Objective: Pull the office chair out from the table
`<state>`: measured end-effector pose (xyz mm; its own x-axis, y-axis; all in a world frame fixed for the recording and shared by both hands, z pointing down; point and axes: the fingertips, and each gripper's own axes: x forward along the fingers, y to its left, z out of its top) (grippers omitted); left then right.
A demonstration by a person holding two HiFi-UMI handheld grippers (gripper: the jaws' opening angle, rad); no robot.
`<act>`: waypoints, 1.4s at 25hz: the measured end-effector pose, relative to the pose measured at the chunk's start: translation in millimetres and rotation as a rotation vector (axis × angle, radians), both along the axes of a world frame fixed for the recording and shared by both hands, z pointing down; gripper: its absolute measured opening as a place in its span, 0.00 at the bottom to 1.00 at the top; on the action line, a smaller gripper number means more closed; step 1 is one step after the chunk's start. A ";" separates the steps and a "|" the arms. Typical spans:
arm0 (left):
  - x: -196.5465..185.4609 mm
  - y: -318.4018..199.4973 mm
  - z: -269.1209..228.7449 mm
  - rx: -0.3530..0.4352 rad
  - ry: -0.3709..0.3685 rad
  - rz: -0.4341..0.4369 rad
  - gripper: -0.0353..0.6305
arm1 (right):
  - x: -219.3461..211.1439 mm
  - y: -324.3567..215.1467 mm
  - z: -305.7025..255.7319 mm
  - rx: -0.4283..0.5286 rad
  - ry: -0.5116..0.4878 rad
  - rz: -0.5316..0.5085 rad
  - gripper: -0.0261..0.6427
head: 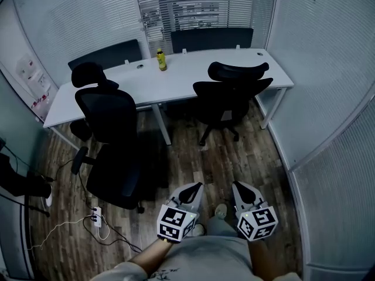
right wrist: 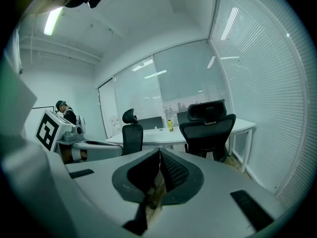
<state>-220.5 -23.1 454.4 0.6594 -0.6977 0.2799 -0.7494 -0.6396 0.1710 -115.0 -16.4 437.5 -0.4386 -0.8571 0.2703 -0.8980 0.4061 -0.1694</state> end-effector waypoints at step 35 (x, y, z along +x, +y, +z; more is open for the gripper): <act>82.3 -243.2 5.3 -0.017 -0.011 -0.039 0.07 | 92.8 -249.7 6.4 -0.005 -0.003 -0.006 0.05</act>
